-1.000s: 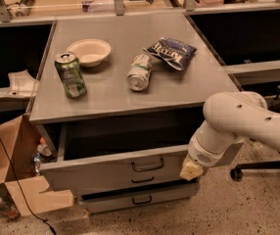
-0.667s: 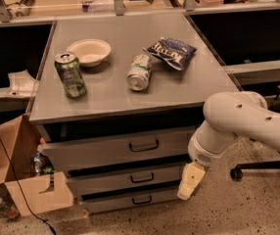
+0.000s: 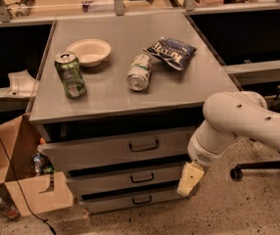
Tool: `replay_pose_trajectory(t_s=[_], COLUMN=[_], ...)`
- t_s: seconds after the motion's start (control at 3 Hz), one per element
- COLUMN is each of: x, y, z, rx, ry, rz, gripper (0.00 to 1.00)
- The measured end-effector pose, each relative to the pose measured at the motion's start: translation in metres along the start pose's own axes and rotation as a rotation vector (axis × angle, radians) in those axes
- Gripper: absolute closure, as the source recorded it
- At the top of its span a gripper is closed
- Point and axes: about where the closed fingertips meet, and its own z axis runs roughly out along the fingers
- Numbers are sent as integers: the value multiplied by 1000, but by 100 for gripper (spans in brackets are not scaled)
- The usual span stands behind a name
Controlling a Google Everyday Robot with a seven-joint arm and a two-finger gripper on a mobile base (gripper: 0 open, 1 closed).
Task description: Close top drawer
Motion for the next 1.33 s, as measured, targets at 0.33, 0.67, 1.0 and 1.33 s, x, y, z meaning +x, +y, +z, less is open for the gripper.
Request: replay_pose_trajectory(t_s=[0.33,0.67,1.0,1.33], x=[0,0,-15,-21], y=[0,0,-36,-43], z=[0,0,-6,-6], rx=[0,0,36,40], ry=[0,0,-6,-10], rz=[0,0,26,22], gripper=[48,71,100,100])
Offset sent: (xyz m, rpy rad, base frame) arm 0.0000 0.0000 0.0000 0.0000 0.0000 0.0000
